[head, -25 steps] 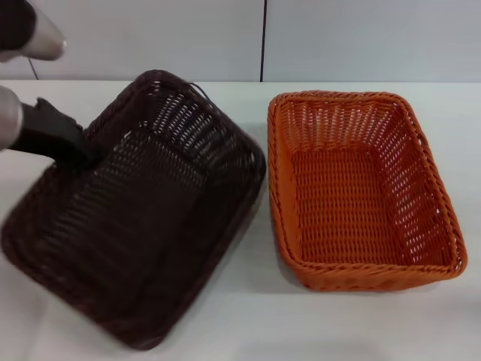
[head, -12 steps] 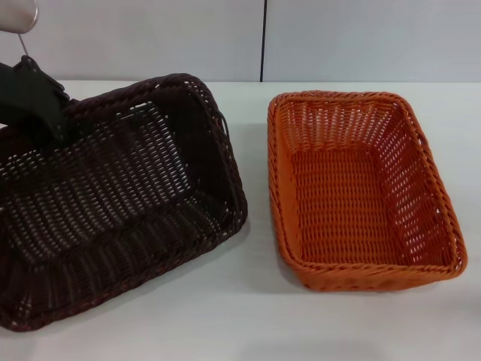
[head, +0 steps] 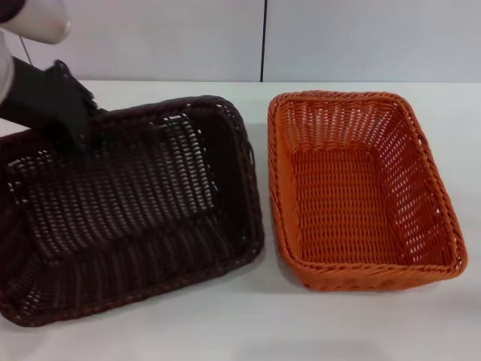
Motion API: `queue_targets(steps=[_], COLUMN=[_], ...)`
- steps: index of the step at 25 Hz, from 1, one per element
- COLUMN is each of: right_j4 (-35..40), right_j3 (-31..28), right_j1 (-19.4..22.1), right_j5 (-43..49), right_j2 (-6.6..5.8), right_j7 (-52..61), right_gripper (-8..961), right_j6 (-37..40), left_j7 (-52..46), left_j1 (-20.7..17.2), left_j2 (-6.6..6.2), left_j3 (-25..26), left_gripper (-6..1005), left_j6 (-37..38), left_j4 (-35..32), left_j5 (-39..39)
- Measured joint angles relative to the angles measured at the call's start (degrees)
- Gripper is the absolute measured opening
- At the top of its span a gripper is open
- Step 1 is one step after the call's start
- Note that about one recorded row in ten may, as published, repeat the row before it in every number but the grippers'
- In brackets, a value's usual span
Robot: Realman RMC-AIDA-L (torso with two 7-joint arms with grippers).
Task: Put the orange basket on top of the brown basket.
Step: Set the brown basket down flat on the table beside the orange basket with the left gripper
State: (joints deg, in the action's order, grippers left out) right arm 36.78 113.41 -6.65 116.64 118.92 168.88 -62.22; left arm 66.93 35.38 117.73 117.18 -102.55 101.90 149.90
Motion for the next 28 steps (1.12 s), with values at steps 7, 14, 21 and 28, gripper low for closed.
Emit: queue_targets(steps=[7,14,21,28], right_j4=[-0.1,-0.6,-1.2,-1.9], right_j3=[0.1,-0.1,-0.4,-0.4], right_j1=[-0.5,-0.9,-1.4,-1.5], right_j5=[0.0,0.0,0.0,0.0], right_j2=[-0.07,-0.23,-0.27,-0.41], right_j7=[0.0,0.0,-0.1,-0.2], right_gripper=[809,809,809,810], right_j6=[0.3,0.5,0.5,0.7], left_j7=[2.1,3.1,1.2,-2.2], left_j1=[4.8,12.2,12.7,9.7], left_j2=[-0.27,-0.35,0.34,0.44], left_j3=[0.0,0.3,-5.5,-9.7], left_gripper=[207,199,297,521], left_j6=[5.2,12.5,17.8,24.5], left_j4=[-13.7,-29.4,-30.4,-24.8], left_j5=[0.8,3.6,3.6,3.1])
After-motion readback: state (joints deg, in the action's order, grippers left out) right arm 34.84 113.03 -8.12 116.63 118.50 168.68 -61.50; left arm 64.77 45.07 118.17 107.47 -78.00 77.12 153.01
